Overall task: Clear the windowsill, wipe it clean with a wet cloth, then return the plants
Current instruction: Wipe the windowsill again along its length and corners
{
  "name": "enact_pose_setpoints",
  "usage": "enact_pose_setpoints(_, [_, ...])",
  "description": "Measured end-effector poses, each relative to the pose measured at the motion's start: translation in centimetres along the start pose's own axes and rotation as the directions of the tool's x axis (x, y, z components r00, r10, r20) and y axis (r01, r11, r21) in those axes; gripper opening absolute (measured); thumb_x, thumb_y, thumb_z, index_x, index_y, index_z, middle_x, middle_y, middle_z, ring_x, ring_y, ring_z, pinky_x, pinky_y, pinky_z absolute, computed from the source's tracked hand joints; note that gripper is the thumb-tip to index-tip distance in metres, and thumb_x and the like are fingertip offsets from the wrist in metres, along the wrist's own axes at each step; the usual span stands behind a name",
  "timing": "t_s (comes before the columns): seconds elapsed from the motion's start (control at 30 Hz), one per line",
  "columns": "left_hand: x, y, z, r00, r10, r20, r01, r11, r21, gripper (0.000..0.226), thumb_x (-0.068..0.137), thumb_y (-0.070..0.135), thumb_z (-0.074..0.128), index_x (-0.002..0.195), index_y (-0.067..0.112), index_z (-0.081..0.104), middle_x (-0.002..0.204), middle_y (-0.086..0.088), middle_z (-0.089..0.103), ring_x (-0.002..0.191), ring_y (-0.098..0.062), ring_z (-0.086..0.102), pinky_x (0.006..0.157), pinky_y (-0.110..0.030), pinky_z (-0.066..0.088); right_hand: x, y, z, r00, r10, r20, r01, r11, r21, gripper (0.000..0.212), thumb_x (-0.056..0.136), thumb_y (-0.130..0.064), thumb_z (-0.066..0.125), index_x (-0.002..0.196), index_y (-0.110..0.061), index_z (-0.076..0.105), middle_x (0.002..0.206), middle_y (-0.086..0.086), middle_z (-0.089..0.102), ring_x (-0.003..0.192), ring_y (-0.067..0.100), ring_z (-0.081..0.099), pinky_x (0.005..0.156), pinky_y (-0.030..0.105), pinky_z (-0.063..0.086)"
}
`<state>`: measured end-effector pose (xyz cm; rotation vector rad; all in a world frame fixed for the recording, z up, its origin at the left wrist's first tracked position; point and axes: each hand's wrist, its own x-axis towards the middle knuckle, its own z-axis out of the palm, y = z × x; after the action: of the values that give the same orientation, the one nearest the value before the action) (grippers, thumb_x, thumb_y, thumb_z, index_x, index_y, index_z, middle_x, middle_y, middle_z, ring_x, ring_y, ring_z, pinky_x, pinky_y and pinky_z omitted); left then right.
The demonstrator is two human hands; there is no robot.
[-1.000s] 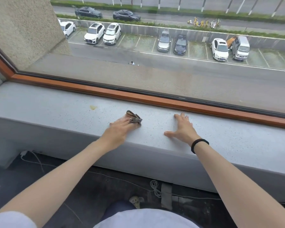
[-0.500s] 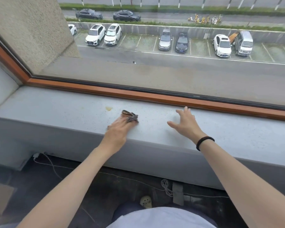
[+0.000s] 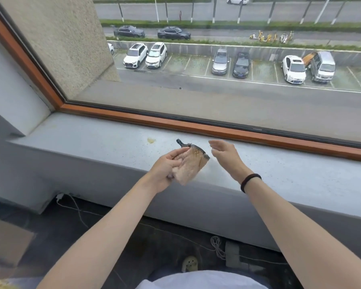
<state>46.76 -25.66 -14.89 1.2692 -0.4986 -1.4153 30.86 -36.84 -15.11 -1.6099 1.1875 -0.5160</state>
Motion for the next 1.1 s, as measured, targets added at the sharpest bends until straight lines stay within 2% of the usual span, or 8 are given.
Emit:
enact_pose_setpoints(0.13, [-0.4, 1.1, 1.7, 0.997, -0.026, 0.073, 0.042, 0.973, -0.226, 0.038, 0.095, -0.003, 0.039, 0.121, 0.016, 0.059, 0.108, 0.001, 0.068, 0.089, -0.011, 0.066, 0.072, -0.023, 0.053, -1.7, -2.0, -0.5, 0.950, 0.099, 0.295, -0.241, 0.835, 0.495, 0.030, 0.097, -0.034, 0.049, 0.105, -0.009, 0.063, 0.095, 0.007, 0.065, 0.087, 0.021, 0.063, 0.083, 0.034, 0.051])
enact_pose_setpoints(0.27, [-1.2, 0.9, 3.3, 0.998, -0.003, 0.066, 0.030, 0.911, -0.412, 0.035, 0.095, 0.000, 0.038, 0.114, 0.019, 0.062, 0.096, 0.004, 0.072, 0.083, -0.010, 0.069, 0.072, -0.024, 0.054, -3.8, -1.6, -2.0, 0.893, 0.192, 0.407, -0.418, 0.689, 0.592, 0.044, 0.085, -0.039, 0.066, 0.114, -0.007, 0.059, 0.117, 0.020, 0.060, 0.106, 0.031, 0.063, 0.090, 0.042, 0.053])
enact_pose_setpoints(0.37, [-2.2, 0.5, 4.9, 0.996, -0.004, 0.094, 0.044, 0.903, -0.428, 0.035, 0.094, -0.001, 0.040, 0.112, 0.019, 0.063, 0.097, 0.002, 0.072, 0.083, -0.011, 0.069, 0.075, -0.024, 0.055, -5.6, -0.5, -3.3, 0.857, 0.193, 0.479, -0.485, 0.616, 0.620, 0.033, 0.085, -0.026, 0.067, 0.109, -0.005, 0.059, 0.108, 0.017, 0.064, 0.096, 0.028, 0.066, 0.083, 0.037, 0.055])
enact_pose_setpoints(0.5, [-3.0, -0.3, 6.5, 0.993, -0.002, 0.120, 0.046, 0.930, -0.366, 0.043, 0.087, -0.006, 0.044, 0.120, 0.017, 0.060, 0.107, 0.000, 0.068, 0.090, -0.014, 0.067, 0.076, -0.025, 0.051, -7.1, -0.2, -4.0, 0.890, 0.272, 0.366, -0.448, 0.664, 0.598, 0.019, 0.089, -0.023, 0.063, 0.102, -0.009, 0.060, 0.095, 0.008, 0.066, 0.084, 0.019, 0.064, 0.069, 0.028, 0.052])
enact_pose_setpoints(0.63, [-4.0, -0.9, 7.5, 0.989, 0.010, 0.145, 0.037, 0.947, -0.318, 0.051, 0.088, -0.015, 0.041, 0.127, 0.014, 0.055, 0.113, -0.006, 0.066, 0.092, -0.018, 0.068, 0.074, -0.032, 0.058, -8.1, 0.2, -4.9, 0.928, 0.200, 0.315, -0.371, 0.585, 0.721, 0.013, 0.093, -0.015, 0.056, 0.104, -0.013, 0.060, 0.103, 0.008, 0.065, 0.092, 0.023, 0.063, 0.073, 0.039, 0.056])
enact_pose_setpoints(0.83, [-5.0, -1.5, 8.3, 0.997, 0.041, 0.059, -0.026, 0.971, -0.236, 0.055, 0.083, -0.021, 0.044, 0.120, 0.016, 0.059, 0.112, -0.014, 0.063, 0.094, -0.024, 0.065, 0.079, -0.035, 0.055, -9.3, 1.1, -5.4, 0.946, 0.240, 0.219, -0.317, 0.538, 0.781, 0.029, 0.090, 0.001, 0.051, 0.118, -0.004, 0.057, 0.105, 0.015, 0.065, 0.086, 0.026, 0.065, 0.067, 0.036, 0.058])
enact_pose_setpoints(1.0, [-5.2, -1.9, 7.1, 0.993, 0.096, 0.068, -0.077, 0.967, -0.243, 0.060, 0.075, -0.028, 0.044, 0.116, 0.012, 0.062, 0.112, -0.008, 0.052, 0.087, -0.019, 0.058, 0.079, -0.027, 0.050, -9.8, 2.2, -5.5, 0.950, 0.216, 0.227, -0.313, 0.631, 0.710, 0.019, 0.086, -0.030, 0.066, 0.095, -0.015, 0.071, 0.100, 0.008, 0.071, 0.087, 0.022, 0.066, 0.082, 0.039, 0.055])
enact_pose_setpoints(1.1, [-5.5, -2.0, 7.7, 0.998, 0.061, 0.027, -0.060, 0.998, -0.030, 0.060, 0.073, -0.027, 0.046, 0.115, 0.012, 0.062, 0.121, -0.014, 0.051, 0.102, -0.022, 0.057, 0.086, -0.030, 0.049, -9.6, 2.5, -6.0, 0.957, 0.262, 0.124, -0.282, 0.739, 0.612, 0.025, 0.083, -0.038, 0.069, 0.088, -0.014, 0.070, 0.094, 0.009, 0.071, 0.086, 0.025, 0.065, 0.087, 0.044, 0.052])
